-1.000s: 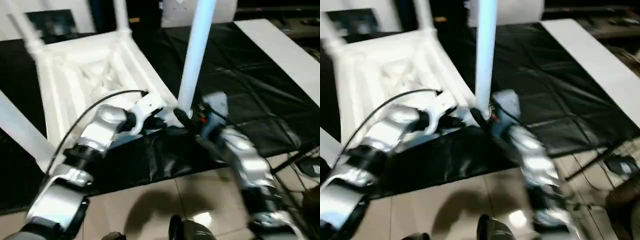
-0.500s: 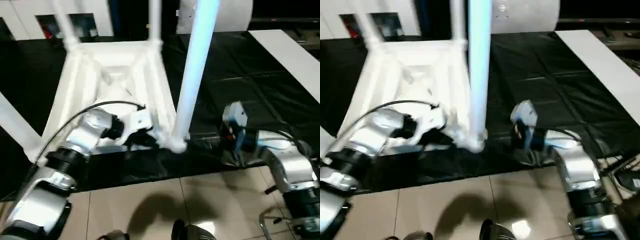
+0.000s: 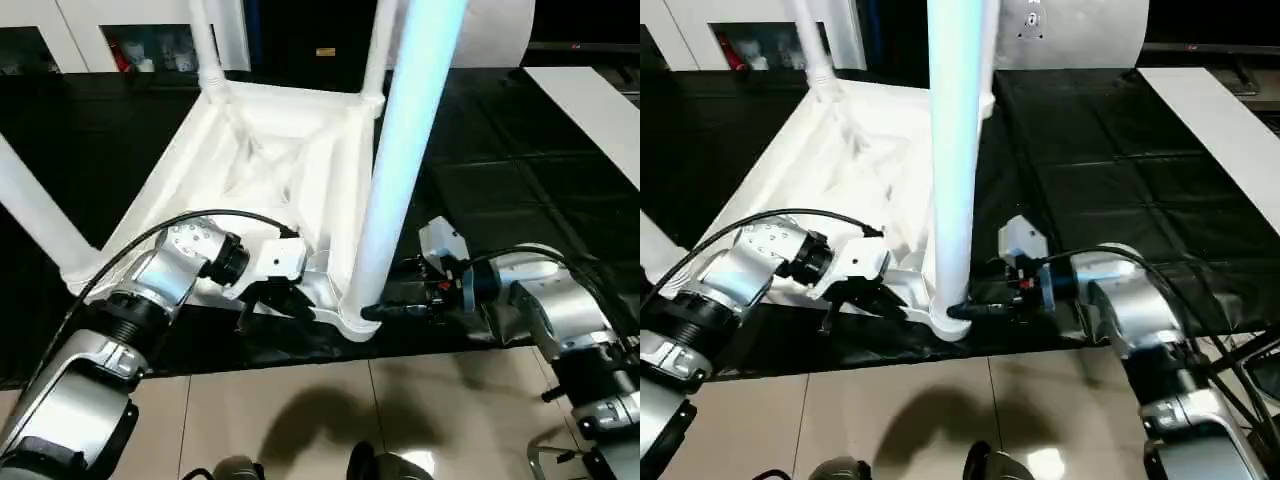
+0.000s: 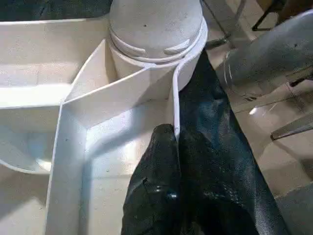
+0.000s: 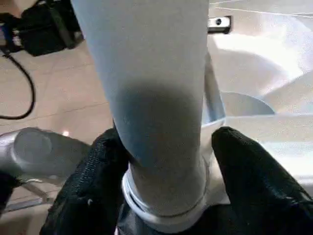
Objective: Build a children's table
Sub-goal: Rotate leg to tighten
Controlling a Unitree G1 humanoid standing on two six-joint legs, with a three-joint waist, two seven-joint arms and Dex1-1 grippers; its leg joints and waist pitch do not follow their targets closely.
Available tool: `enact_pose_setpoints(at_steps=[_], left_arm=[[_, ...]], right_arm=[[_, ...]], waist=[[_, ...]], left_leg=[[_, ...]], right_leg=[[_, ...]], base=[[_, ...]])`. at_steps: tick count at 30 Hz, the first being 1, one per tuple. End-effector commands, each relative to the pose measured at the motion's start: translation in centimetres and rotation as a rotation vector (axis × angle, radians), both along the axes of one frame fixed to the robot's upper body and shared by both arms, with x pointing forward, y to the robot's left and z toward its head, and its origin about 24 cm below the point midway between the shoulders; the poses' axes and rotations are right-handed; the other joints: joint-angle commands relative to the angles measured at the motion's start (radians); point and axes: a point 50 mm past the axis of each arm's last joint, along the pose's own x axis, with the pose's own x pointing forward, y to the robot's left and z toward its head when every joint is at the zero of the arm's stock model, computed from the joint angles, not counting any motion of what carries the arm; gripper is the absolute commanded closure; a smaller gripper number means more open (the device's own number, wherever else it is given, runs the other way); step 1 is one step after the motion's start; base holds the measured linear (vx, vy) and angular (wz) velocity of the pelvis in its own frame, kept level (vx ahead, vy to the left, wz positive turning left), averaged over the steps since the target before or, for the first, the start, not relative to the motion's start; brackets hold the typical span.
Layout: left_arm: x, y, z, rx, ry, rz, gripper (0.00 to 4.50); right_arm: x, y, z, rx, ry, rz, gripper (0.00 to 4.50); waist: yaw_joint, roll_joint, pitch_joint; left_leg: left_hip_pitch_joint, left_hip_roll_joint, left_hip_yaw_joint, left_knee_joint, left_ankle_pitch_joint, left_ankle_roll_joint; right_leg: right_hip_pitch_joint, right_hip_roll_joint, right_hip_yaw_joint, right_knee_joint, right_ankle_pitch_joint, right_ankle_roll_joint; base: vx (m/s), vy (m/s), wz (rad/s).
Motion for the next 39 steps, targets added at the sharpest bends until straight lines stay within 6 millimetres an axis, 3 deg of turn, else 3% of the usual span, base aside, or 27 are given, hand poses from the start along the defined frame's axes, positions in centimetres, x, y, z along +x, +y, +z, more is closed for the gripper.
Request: enact_pose_setpoints(at_steps=[1, 8, 14, 19, 23, 24, 27, 29, 30, 31, 32, 33, 34, 35, 36, 37, 38, 39], left_arm=[[-0.6, -1.3, -0.2, 0.057, 0.016, -0.129, 4.5], [-0.6, -1.3, -0.1, 0.057, 0.014, -0.137, 4.5], [-0.6, -1.1, -0.2, 0.051, 0.028, -0.117, 4.5], [-0.1, -0.9, -0.1, 0.008, 0.059, 0.012, 4.5], [0.3, -1.3, 0.2, -0.042, 0.078, 0.139, 4.5], [0.6, -1.7, 0.3, -0.068, 0.075, 0.201, 4.5], [0.9, -2.8, 0.6, -0.115, 0.077, 0.304, 4.5], [1.0, -3.1, 0.7, -0.13, 0.079, 0.336, 4.5], [1.2, -3.6, 0.8, -0.148, 0.077, 0.382, 4.5], [1.5, -4.1, 0.8, -0.159, 0.07, 0.422, 4.5], [1.8, -4.4, 0.9, -0.17, 0.061, 0.454, 4.5], [2.0, -4.7, 1.0, -0.178, 0.055, 0.476, 4.5], [2.0, -4.8, 1.0, -0.181, 0.053, 0.49, 4.5], [2.2, -5.0, 1.1, -0.187, 0.043, 0.516, 4.5], [2.5, -5.3, 1.2, -0.196, 0.024, 0.554, 4.5], [2.8, -5.7, 1.4, -0.202, 0.003, 0.587, 4.5], [3.0, -5.9, 1.5, -0.212, -0.019, 0.609, 4.5], [3.0, -5.9, 1.5, -0.212, -0.019, 0.609, 4.5]], right_arm=[[0.1, 0.4, 0.2, 0.0, -0.011, 0.038, 1.92], [0.0, 1.2, -0.1, 0.002, 0.001, 0.073, 2.45], [-0.5, 1.3, -0.3, 0.019, 0.052, 0.107, 2.52], [-1.1, 1.7, -0.3, 0.094, 0.123, 0.061, 2.52], [-1.1, 2.9, -0.9, 0.107, 0.12, -0.067, 2.52], [-0.9, 3.6, -1.3, 0.101, 0.113, -0.157, 2.52], [-0.5, 5.2, -1.5, 0.128, 0.141, -0.294, 2.52], [-0.3, 5.7, -1.5, 0.149, 0.153, -0.34, 2.52], [0.0, 6.5, -1.6, 0.165, 0.157, -0.407, 2.52], [0.3, 7.2, -1.7, 0.174, 0.161, -0.472, 2.52], [0.5, 7.7, -1.8, 0.176, 0.161, -0.522, 2.52], [0.7, 8.0, -1.8, 0.178, 0.162, -0.555, 2.52], [0.7, 8.1, -1.8, 0.178, 0.163, -0.574, 2.52], [0.9, 8.4, -1.9, 0.173, 0.162, -0.625, 2.52], [1.3, 8.9, -2.0, 0.171, 0.16, -0.715, 2.52], [1.7, 9.4, -2.1, 0.166, 0.161, -0.82, 2.52], [2.0, 9.7, -2.3, 0.162, 0.172, -0.91, 2.52], [2.0, 9.7, -2.3, 0.162, 0.172, -0.91, 2.52]], waist=[[-0.007, 0.0, -0.102], [-0.009, -0.002, -0.1], [-0.009, 0.0, -0.099], [-0.008, 0.0, -0.098], [-0.01, 0.003, -0.092], [-0.014, 0.004, -0.089], [-0.028, 0.004, -0.081], [-0.046, 0.003, -0.077], [-0.067, 0.003, -0.072], [-0.076, 0.001, -0.072], [-0.091, 0.01, -0.072], [-0.101, 0.014, -0.071], [-0.117, 0.018, -0.074], [-0.119, 0.024, -0.074], [-0.132, 0.022, -0.07], [-0.142, 0.018, -0.066], [-0.154, 0.019, -0.067], [-0.158, 0.022, -0.068]], left_leg=[[-0.004, 0.037, 0.001, -0.062, -0.002, 0.13], [-0.005, 0.035, 0.001, -0.063, -0.002, 0.125], [-0.006, 0.035, 0.001, -0.062, 0.005, 0.128], [-0.004, 0.038, 0.0, -0.064, 0.008, 0.127], [-0.003, 0.038, 0.001, -0.067, -0.01, 0.103], [-0.001, 0.025, 0.002, -0.068, -0.051, 0.082], [0.0, 0.018, 0.001, -0.07, -0.095, 0.054], [-0.003, 0.008, 0.0, -0.066, -0.132, 0.044], [-0.002, 0.005, -0.001, -0.062, -0.162, 0.043], [-0.003, 0.003, -0.002, -0.059, -0.172, 0.041], [0.0, 0.008, -0.006, -0.059, -0.192, 0.039], [0.002, 0.015, -0.01, -0.059, -0.209, 0.042], [-0.004, 0.033, -0.022, -0.063, -0.241, 0.05], [-0.004, 0.044, -0.028, -0.069, -0.257, 0.055], [0.002, 0.042, -0.027, -0.069, -0.287, 0.049], [0.005, 0.032, -0.021, -0.065, -0.288, 0.042], [0.009, 0.013, -0.015, -0.055, -0.278, 0.031], [0.008, 0.011, -0.016, -0.053, -0.276, 0.031]], right_leg=[[0.084, -0.071, 0.083, -0.047, -0.324, -0.1], [0.085, -0.071, 0.082, -0.049, -0.336, -0.093], [0.084, -0.07, 0.083, -0.047, -0.324, -0.095], [0.085, -0.07, 0.084, -0.047, -0.315, -0.102], [0.082, -0.071, 0.083, -0.055, -0.352, -0.088], [0.084, -0.069, 0.075, -0.069, -0.419, -0.062], [0.084, -0.064, 0.065, -0.087, -0.495, -0.021], [0.088, -0.061, 0.051, -0.102, -0.557, 0.022], [0.085, -0.057, 0.037, -0.118, -0.598, 0.062], [0.085, -0.055, 0.031, -0.123, -0.611, 0.077], [0.087, -0.057, 0.018, -0.135, -0.625, 0.095], [0.091, -0.058, 0.01, -0.142, -0.624, 0.101], [0.106, -0.061, 0.001, -0.139, -0.593, 0.114], [0.109, -0.065, 0.006, -0.131, -0.572, 0.111], [0.098, -0.067, 0.014, -0.13, -0.571, 0.107], [0.09, -0.066, 0.01, -0.14, -0.597, 0.106], [0.088, -0.064, -0.008, -0.156, -0.642, 0.115], [0.092, -0.064, -0.013, -0.157, -0.646, 0.12]], base=[[0.0, 0.0, 0.0], [0.0, 0.0, 0.0], [0.0, 0.0, 0.0], [0.0, 0.0, 0.0], [0.0, 0.0, 0.0], [0.0, 0.0, 0.0], [0.0, 0.0, 0.0], [0.0, 0.0, 0.0], [0.0, 0.0, 0.0], [0.0, 0.0, 0.0], [0.0, 0.0, 0.0], [0.0, 0.0, 0.0], [0.0, 0.0, 0.0], [0.0, 0.0, 0.0], [0.0, 0.0, 0.0], [0.0, 0.0, 0.0], [0.0, 0.0, 0.0], [0.0, 0.0, 0.0]])
